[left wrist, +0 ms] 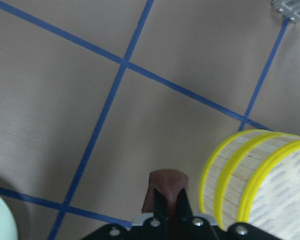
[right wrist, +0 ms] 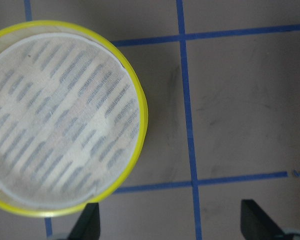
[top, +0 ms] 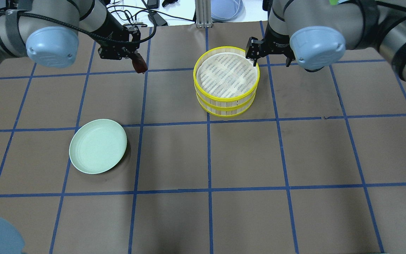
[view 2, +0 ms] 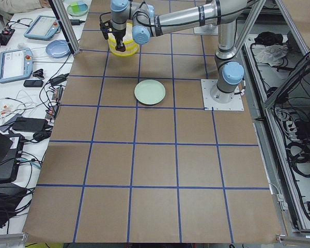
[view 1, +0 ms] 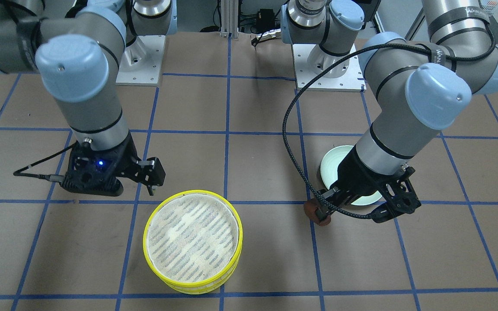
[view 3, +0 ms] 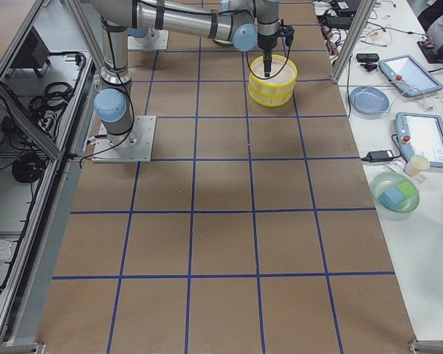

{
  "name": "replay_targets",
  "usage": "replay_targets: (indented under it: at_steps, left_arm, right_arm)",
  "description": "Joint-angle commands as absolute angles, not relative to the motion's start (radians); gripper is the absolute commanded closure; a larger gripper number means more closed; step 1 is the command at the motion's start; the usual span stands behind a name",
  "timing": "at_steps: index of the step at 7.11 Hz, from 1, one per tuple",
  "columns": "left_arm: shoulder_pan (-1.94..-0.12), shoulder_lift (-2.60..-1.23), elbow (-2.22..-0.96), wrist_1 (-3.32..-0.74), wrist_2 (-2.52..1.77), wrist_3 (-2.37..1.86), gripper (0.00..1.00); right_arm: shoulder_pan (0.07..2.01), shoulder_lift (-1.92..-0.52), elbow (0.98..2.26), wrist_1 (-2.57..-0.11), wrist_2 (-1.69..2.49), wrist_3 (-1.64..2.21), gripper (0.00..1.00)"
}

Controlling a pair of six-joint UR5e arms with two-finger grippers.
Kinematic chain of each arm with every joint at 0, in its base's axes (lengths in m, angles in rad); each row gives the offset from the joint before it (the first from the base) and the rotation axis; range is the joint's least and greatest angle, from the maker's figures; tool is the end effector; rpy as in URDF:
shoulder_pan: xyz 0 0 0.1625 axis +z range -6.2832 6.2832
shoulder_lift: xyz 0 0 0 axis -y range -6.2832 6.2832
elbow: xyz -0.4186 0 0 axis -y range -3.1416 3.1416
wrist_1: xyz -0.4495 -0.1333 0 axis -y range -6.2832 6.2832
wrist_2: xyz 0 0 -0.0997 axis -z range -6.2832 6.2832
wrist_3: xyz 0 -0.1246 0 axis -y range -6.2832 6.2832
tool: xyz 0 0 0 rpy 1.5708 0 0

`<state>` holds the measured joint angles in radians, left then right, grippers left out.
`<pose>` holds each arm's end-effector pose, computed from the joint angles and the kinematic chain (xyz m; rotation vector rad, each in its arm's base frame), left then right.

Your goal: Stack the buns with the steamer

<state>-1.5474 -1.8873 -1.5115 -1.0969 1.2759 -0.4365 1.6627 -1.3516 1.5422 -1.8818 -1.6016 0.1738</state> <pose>-0.1534 -0.6918 0.3510 0.5945 -2.7384 0.2129 0.1882 -0.6317 0.3743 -0.1307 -3.1184 0.1928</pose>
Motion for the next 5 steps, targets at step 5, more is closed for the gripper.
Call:
replay_targets:
  at_steps: [5]
  left_arm:
    - [-1.678, -2.037, -1.522, -0.87, 1.049, -0.558, 1.0]
  right_arm:
    - [1.667, -1.586, 1.482, -1.458, -1.612, 0.164, 0.0]
